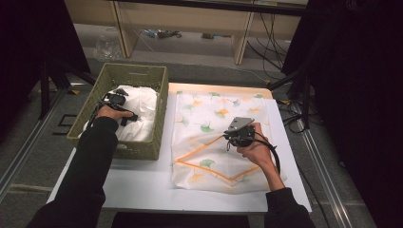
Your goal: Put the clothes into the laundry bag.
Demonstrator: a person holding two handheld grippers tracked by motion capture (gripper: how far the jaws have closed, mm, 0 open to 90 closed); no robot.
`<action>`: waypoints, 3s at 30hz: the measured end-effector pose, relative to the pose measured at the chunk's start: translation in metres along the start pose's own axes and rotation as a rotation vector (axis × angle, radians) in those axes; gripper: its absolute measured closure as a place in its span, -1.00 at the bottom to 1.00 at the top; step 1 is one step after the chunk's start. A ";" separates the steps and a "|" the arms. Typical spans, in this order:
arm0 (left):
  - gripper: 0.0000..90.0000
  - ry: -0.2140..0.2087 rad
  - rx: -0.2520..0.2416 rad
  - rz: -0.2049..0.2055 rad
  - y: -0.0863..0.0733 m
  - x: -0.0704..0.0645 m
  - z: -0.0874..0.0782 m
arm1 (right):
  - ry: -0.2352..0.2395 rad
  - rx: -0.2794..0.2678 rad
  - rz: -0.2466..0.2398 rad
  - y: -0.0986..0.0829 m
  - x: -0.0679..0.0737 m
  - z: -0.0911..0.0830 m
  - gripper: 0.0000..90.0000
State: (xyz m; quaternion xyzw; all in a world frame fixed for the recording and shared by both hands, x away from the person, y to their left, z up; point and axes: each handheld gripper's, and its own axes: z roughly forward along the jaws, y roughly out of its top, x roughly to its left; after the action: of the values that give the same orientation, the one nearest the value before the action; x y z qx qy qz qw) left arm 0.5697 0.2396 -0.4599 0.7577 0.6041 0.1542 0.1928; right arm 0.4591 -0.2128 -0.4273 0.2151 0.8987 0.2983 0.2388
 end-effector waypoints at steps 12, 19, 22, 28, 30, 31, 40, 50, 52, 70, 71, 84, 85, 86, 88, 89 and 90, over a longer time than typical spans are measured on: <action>-0.27 -0.211 -0.026 0.011 -0.005 0.003 -0.010 | -0.012 0.003 0.010 0.000 0.001 0.000 0.89; -0.84 -0.002 -0.038 0.011 -0.003 -0.006 -0.004 | -0.012 -0.002 0.001 0.000 0.000 0.000 0.89; -1.00 0.032 0.004 0.006 -0.001 0.003 -0.003 | -0.002 -0.001 -0.016 0.000 0.001 0.000 0.89; -0.96 -0.078 0.021 -0.006 -0.004 0.005 0.007 | -0.001 0.001 -0.015 -0.001 0.001 0.000 0.89; -0.64 -0.093 0.012 -0.003 -0.003 0.005 0.002 | -0.009 0.004 0.002 -0.001 0.003 0.000 0.89; -0.43 -0.099 0.011 -0.005 -0.002 0.006 -0.001 | -0.012 -0.001 -0.003 -0.001 0.002 0.000 0.89; 0.18 -0.171 -0.055 -0.041 0.000 0.020 -0.014 | -0.012 0.001 0.001 -0.002 0.002 0.000 0.89; 0.23 -0.285 -0.239 -0.003 0.006 0.031 -0.061 | 0.001 0.009 -0.005 -0.003 0.000 0.001 0.90; 0.24 -0.303 -0.278 0.003 0.009 0.030 -0.075 | 0.001 0.003 -0.023 -0.003 -0.002 0.002 0.91; 0.25 -0.510 -0.466 0.048 0.010 0.017 -0.194 | -0.012 -0.014 -0.043 -0.001 -0.002 0.002 0.93; 0.24 -0.517 -0.471 0.063 0.009 0.012 -0.200 | -0.011 -0.004 -0.014 -0.001 0.001 0.001 0.93; 0.24 -0.703 -0.459 0.211 -0.018 -0.063 -0.260 | -0.023 -0.017 -0.005 -0.001 -0.001 -0.004 0.93; 0.24 -0.724 -0.458 0.209 -0.023 -0.068 -0.261 | -0.031 -0.022 -0.003 -0.001 -0.002 -0.004 0.93; 0.24 -0.753 -0.450 0.200 -0.027 -0.074 -0.262 | -0.027 -0.032 -0.029 -0.001 -0.004 -0.004 0.94; 0.24 -0.799 -0.433 0.217 -0.036 -0.087 -0.263 | -0.030 -0.029 -0.001 -0.001 -0.002 -0.005 0.94; 0.24 -0.816 -0.430 0.228 -0.040 -0.095 -0.263 | -0.031 -0.030 0.000 -0.001 -0.002 -0.005 0.94; 0.24 -0.823 -0.422 0.235 -0.046 -0.102 -0.263 | -0.027 -0.027 0.004 0.000 -0.002 -0.006 0.94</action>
State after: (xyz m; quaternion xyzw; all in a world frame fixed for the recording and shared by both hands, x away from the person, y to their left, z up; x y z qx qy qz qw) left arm 0.3855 0.1772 -0.2511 0.7634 0.3431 -0.0188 0.5469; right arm 0.4572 -0.2164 -0.4229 0.2177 0.8908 0.3081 0.2531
